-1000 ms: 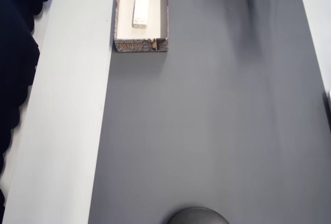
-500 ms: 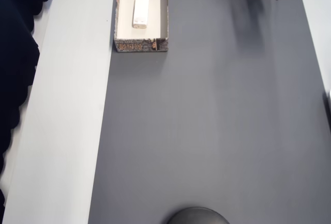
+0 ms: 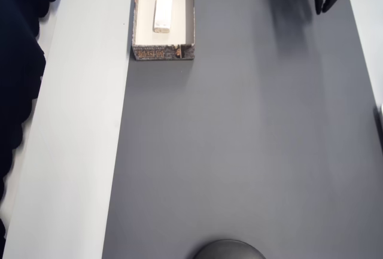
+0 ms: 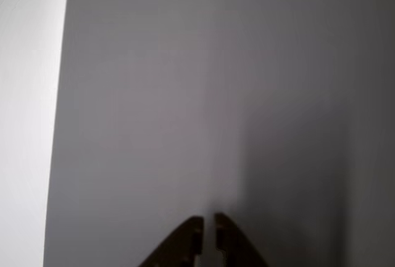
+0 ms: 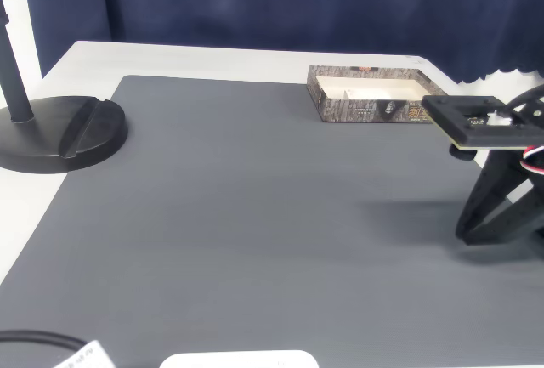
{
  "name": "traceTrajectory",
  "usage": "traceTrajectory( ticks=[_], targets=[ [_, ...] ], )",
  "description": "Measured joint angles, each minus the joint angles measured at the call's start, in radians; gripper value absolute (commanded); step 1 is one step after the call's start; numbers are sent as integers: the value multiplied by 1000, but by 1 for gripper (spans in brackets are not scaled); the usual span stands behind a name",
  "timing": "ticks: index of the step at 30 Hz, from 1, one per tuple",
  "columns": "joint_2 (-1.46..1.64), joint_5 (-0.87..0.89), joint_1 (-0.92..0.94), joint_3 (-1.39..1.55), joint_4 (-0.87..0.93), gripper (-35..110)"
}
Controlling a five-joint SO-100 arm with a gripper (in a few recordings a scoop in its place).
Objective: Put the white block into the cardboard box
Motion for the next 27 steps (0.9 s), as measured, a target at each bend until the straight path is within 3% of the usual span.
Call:
traceTrajectory(
  ticks=[27],
  targets=[
    [140,-2,29,166,-114,-2]
  ],
)
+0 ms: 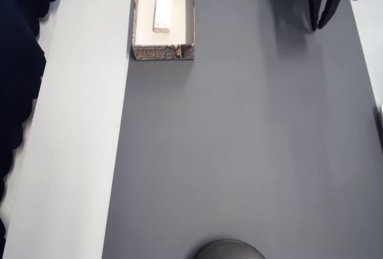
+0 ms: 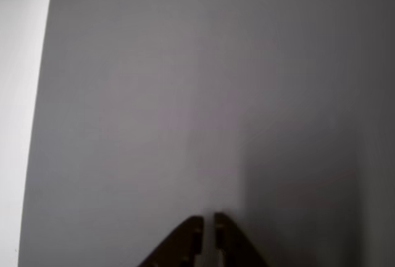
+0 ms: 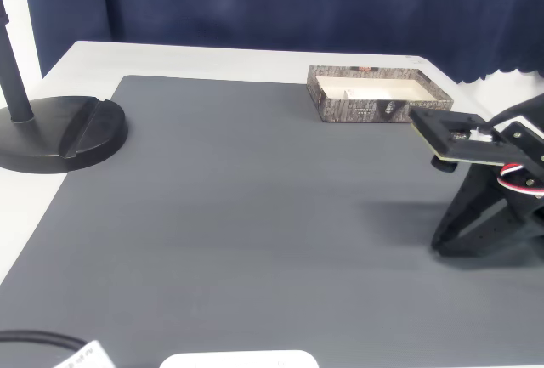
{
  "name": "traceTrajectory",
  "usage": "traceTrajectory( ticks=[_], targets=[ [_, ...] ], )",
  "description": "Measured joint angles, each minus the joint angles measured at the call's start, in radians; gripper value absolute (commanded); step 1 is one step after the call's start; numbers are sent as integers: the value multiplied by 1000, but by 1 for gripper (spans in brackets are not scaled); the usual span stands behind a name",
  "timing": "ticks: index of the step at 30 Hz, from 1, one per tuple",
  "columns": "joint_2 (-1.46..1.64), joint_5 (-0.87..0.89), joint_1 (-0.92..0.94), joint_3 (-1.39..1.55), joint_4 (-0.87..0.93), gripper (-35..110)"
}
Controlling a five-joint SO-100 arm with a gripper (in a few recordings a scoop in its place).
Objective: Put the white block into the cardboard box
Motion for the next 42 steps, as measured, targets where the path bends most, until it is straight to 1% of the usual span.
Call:
traceTrajectory(
  ticks=[11,18,42],
  targets=[
    [0,0,0,5,-23,-2],
    [0,-31,0,5,17,-2],
    [0,-32,0,5,17,-2]
  ],
)
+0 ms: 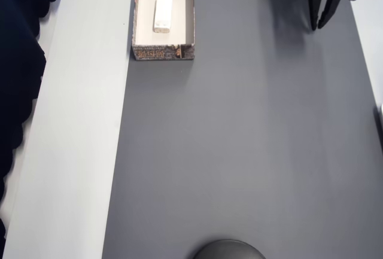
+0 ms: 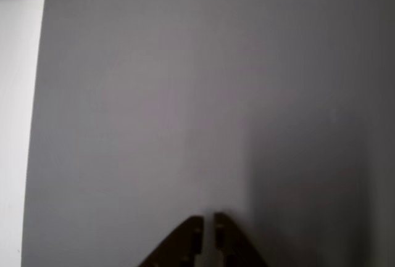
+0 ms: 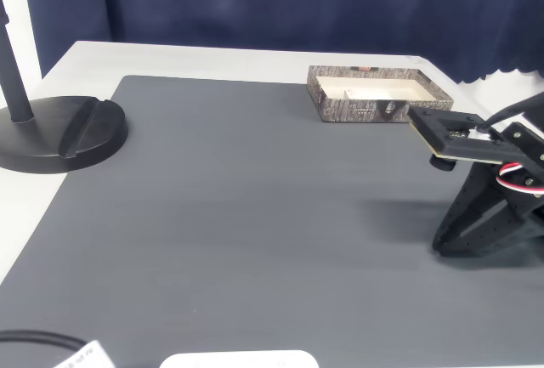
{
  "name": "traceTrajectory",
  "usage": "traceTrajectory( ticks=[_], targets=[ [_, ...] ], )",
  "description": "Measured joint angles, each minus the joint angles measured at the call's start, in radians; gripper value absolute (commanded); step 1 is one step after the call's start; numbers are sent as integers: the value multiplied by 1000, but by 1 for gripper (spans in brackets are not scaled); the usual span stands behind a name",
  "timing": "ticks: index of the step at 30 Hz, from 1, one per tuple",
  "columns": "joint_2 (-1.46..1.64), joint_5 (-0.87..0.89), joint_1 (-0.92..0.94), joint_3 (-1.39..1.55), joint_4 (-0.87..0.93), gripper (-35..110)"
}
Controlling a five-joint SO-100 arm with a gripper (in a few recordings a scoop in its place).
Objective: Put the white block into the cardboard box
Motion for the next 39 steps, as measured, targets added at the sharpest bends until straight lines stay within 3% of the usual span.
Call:
traceTrajectory(
  ticks=[39],
  targets=[
    [0,-11,-15,0,0,-2]
  ],
)
